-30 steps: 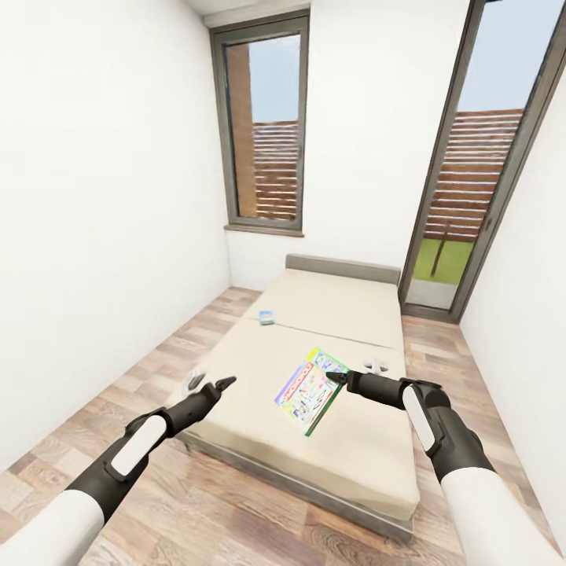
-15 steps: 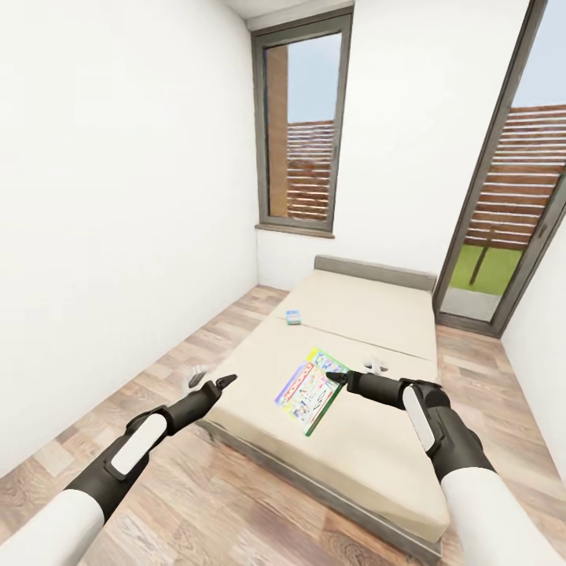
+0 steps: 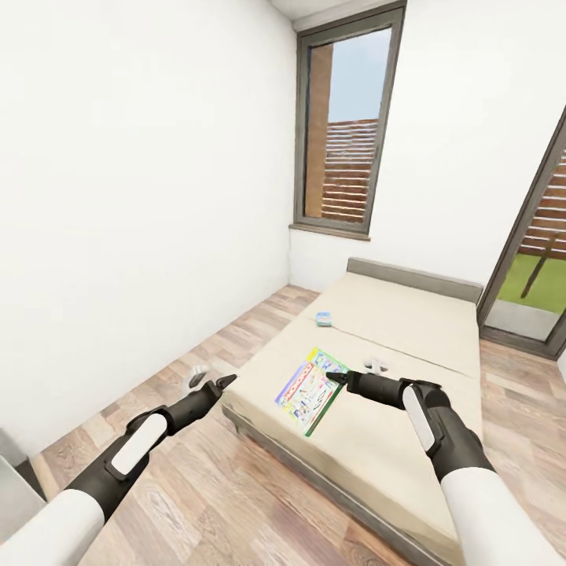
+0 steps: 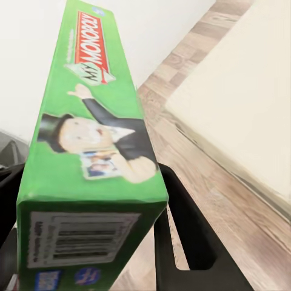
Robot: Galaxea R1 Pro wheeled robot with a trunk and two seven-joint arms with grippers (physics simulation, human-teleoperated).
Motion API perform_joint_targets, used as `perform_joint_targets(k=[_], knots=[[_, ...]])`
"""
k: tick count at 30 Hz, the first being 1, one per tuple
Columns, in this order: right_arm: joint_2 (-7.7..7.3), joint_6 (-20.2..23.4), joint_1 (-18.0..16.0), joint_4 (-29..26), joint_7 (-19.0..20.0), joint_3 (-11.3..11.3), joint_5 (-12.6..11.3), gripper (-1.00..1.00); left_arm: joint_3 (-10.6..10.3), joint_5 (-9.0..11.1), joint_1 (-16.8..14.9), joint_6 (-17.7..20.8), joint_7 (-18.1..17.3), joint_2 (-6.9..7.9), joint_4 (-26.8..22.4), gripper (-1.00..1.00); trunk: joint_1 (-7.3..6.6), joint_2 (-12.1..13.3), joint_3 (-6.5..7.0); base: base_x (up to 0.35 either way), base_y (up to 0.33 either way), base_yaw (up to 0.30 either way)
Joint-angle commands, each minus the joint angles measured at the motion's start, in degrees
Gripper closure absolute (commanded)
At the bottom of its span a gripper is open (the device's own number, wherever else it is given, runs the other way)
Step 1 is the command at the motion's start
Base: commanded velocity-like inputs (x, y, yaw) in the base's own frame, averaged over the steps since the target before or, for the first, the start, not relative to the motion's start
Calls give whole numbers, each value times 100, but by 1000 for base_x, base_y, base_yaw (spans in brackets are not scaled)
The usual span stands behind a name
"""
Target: Put all the toys in the child's room - the three board games (two on the bed and one on the table), the two jigsaw puzzles on the table, and the tennis ball on the table - inside the toy box on the table in the child's room.
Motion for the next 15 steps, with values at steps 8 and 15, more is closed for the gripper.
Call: perform_joint_targets(k=[8, 15], knots=[[1, 42, -4, -6, 13, -13, -36, 100, -18, 43, -9, 11, -5, 4, 3, -100, 4, -14, -13, 0, 0, 291], [-1, 42, -4, -6, 13, -12, -36, 100, -25, 38, -9, 11, -5, 0, 10, -100, 4, -14, -13, 0, 0, 291]])
